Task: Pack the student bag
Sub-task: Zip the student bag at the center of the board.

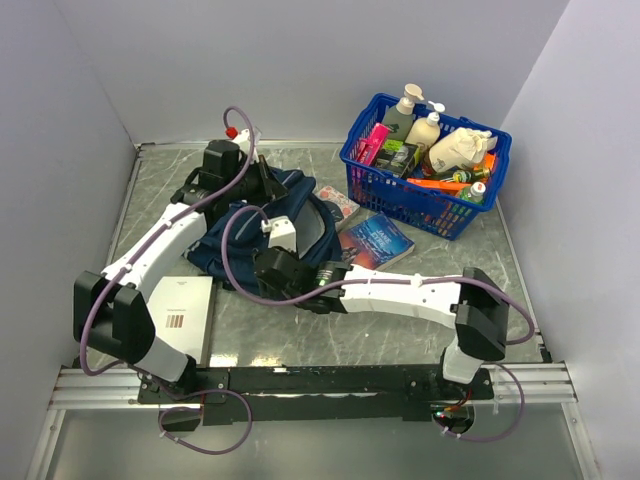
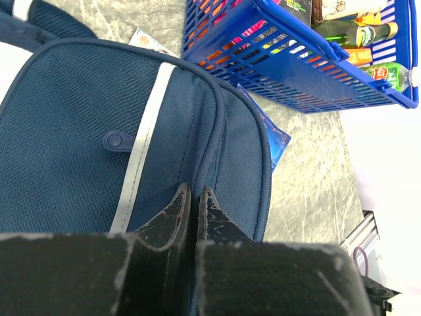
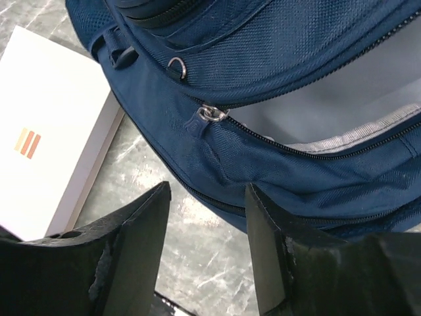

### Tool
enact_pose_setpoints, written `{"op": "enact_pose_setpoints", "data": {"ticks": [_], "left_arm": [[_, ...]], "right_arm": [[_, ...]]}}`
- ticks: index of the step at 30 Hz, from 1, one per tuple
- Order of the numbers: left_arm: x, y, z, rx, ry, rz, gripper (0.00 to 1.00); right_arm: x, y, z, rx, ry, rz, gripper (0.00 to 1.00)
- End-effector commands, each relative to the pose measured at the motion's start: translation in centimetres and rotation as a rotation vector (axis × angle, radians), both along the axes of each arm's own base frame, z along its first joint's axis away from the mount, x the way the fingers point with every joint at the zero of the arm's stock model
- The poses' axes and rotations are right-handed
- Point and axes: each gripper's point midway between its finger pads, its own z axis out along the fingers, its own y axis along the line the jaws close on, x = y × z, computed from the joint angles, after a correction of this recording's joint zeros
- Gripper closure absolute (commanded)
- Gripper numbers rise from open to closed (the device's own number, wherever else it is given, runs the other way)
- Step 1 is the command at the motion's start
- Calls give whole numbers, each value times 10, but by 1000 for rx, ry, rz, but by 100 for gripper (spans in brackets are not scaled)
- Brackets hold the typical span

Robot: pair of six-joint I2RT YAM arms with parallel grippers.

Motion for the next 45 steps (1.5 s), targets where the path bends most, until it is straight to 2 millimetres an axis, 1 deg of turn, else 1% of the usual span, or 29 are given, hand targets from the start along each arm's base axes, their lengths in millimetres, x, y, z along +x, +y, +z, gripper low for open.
{"op": "enact_pose_setpoints", "data": {"ticks": [1,2,5,7,8,11,13,14,15,16,17,19,20,21,24,25,26,28,29,31,32,33,34,35,37,38,39,42,45], "left_arm": [[11,-13,67,-110,-185,-25,99],[10,-14,70,-111,-196,-41,99],[8,-12,89,-88,-252,-64,99],[3,-8,102,-94,-270,-89,99],[1,-8,105,-104,-267,-99,99],[-10,-3,118,-154,-249,-119,99],[-14,7,121,-155,-242,-118,99],[-17,12,130,-150,-264,-116,99],[-17,19,134,-142,-277,-107,99],[-23,22,130,-120,-256,-105,99],[-27,28,140,-96,-293,-99,99],[-38,32,142,-77,-291,-107,99],[-46,33,151,-72,-308,-119,99],[-50,34,155,-66,-310,-122,99],[-60,35,162,-67,-306,-138,99],[-63,34,162,-71,-305,-148,99],[-64,32,157,-72,-295,-157,99],[-64,26,149,-67,-282,-164,99],[-63,22,137,-61,-259,-172,99],[-64,9,130,-66,-262,-196,99],[-62,3,118,-63,-241,-198,99],[-64,-9,118,-72,-259,-224,99],[-63,-15,114,-74,-256,-230,99],[-58,-23,103,-73,-229,-237,99],[-60,-40,100,-80,-222,-270,99],[-54,-46,96,-79,-214,-271,99],[-54,-53,96,-82,-214,-282,99],[-42,-60,99,-92,-221,-267,99],[-32,-65,100,-94,-224,-262,99]], "right_arm": [[12,16,18,86,-14,8,45],[13,20,24,117,-30,16,45],[10,10,31,134,-60,25,45],[10,1,31,142,-55,7,45],[12,-1,27,135,-41,-3,45],[17,-14,3,89,39,-43,47],[17,-24,-13,65,76,-67,48],[18,-29,-15,63,78,-79,49],[17,-36,-26,48,89,-90,49],[18,-41,-29,52,94,-106,50],[23,-48,-28,57,91,-127,50],[27,-61,-36,49,95,-159,50],[32,-67,-34,52,89,-178,51],[34,-74,-36,44,83,-195,51],[37,-82,-31,61,68,-218,51],[35,-82,-30,66,66,-216,51],[36,-84,-23,84,55,-218,52],[33,-86,-19,89,39,-214,51],[31,-88,-11,106,30,-213,50],[24,-90,-8,111,19,-196,48],[19,-92,-3,122,7,-188,47],[16,-91,1,127,-12,-173,43],[5,-86,5,137,-24,-138,42],[2,-88,16,159,-54,-137,40],[-10,-82,21,174,-86,-94,39],[-11,-83,26,180,-102,-103,39],[-13,-80,29,190,-102,-99,39],[-20,-75,33,190,-107,-86,39],[-29,-70,45,229,-134,-54,39]]}}
